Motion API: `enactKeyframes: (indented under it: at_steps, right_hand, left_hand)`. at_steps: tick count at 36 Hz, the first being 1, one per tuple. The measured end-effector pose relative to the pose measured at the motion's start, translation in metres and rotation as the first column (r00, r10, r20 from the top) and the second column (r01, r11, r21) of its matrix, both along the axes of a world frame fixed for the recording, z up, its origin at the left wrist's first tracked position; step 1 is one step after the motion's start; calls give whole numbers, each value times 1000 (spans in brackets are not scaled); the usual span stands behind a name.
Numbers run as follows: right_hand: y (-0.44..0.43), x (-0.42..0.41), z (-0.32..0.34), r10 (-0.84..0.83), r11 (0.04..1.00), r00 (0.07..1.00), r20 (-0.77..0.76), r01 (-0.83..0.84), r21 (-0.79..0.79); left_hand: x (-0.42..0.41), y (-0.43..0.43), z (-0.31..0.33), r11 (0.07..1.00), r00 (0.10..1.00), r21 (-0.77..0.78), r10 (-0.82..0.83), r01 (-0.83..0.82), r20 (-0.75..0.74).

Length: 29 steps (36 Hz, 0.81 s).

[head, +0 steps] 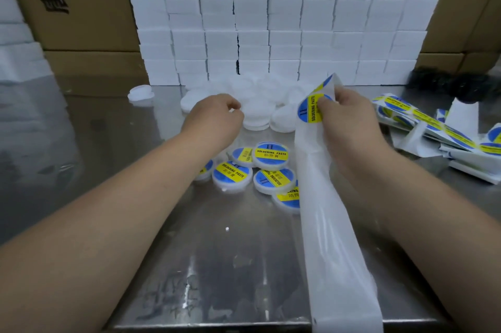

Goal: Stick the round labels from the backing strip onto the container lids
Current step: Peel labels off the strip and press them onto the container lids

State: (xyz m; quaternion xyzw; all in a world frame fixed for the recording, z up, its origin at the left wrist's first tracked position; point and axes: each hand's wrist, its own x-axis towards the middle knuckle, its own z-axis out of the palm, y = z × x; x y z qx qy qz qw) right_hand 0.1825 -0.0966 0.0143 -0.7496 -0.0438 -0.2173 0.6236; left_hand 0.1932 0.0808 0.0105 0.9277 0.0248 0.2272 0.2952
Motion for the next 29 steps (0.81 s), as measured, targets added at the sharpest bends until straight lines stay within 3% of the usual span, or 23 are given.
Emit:
enactKeyframes:
  at_steps: [4, 8, 12, 16, 20, 29]
  right_hand:
    - [2, 5, -5, -85, 983, 991, 105, 101, -155]
    - [2, 6, -9, -91, 968, 987, 134, 119, -222]
    - [5, 3, -7, -57, 975, 989, 140, 85, -205]
    - [6, 1, -6, -27, 981, 987, 158, 57, -188]
    - [7, 0, -7, -1, 991, 993, 121, 17, -131]
    - [9, -6, -5, 146, 989, 989, 14, -146, 4]
  left_hand:
    - [21, -5, 9, 996, 998, 87, -30, 35, -61]
    - [48, -10, 18, 947, 984, 307, -41, 93, -172]
    - [70, -18, 15, 847, 967, 515, 2, 134, -255]
    - [86, -25, 3, 705, 988, 704, 34, 84, -152]
    - [93, -27, 6, 729, 999, 684, -14, 38, -41]
    - [82, -19, 11, 858, 999, 513, 3, -30, 53]
